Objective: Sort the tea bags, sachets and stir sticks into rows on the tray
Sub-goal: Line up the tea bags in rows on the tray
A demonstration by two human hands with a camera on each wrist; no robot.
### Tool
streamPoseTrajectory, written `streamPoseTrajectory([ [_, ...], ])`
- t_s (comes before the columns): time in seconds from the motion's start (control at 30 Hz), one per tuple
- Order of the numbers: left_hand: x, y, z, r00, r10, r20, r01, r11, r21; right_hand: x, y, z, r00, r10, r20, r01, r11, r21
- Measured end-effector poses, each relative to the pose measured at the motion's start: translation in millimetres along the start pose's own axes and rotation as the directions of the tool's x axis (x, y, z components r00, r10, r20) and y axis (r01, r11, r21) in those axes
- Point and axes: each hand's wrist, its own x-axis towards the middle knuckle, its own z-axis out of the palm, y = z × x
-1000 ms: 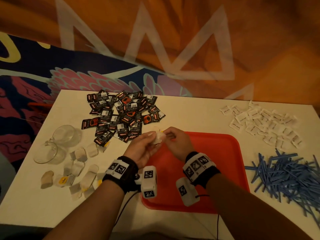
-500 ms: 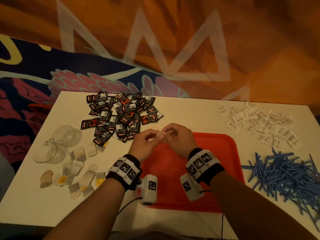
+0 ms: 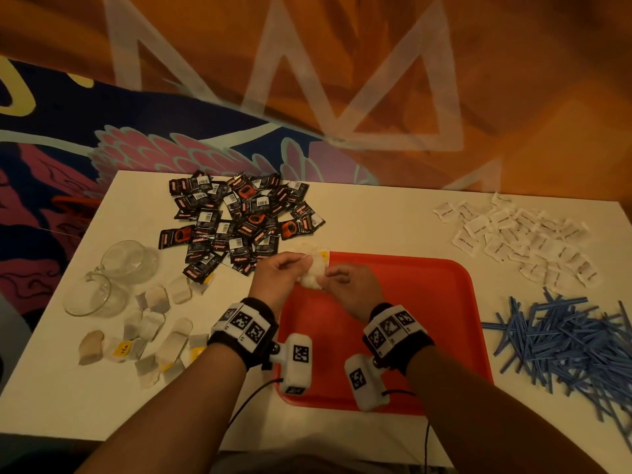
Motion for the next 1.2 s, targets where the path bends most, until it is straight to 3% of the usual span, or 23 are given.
streamPoseTrajectory([
  [0.13,2,-14,-16,1.000,0.027,0.003,-0.026,0.927,0.374,12,13,1,0.987,0.156,0.028,-0.148,0.971,-0.187],
  [0.27,0,-31,-37,1.000,-0.015,0.011,0.008,0.885,0.466,28,25,0,0.952,0.306,0.029,-0.274,0.887,-0.372],
  [0.43,0,-50,-61,0.997,0.010,0.070,-0.057,0.705,0.707,50,33,11,0.909,0.418,0.003,-0.387,0.845,-0.369],
  [0.67,11,-66,-74,0.976,0.058,0.208,-0.208,0.514,0.832,72,29,24,0.899,0.437,-0.035,-0.405,0.796,-0.450],
  [0.87,28,-62,-58,0.912,0.087,0.402,-0.407,0.325,0.853,80,31,25,0.891,0.452,-0.040,-0.408,0.760,-0.506],
  [1.07,44,-49,-33,0.872,-0.048,0.487,-0.484,0.066,0.873,84,36,27,0.891,0.437,-0.124,-0.448,0.799,-0.402],
  [1.2,49,-47,-29,0.869,-0.124,0.479,-0.481,0.019,0.877,86,39,27,0.906,0.411,-0.100,-0.413,0.810,-0.415],
])
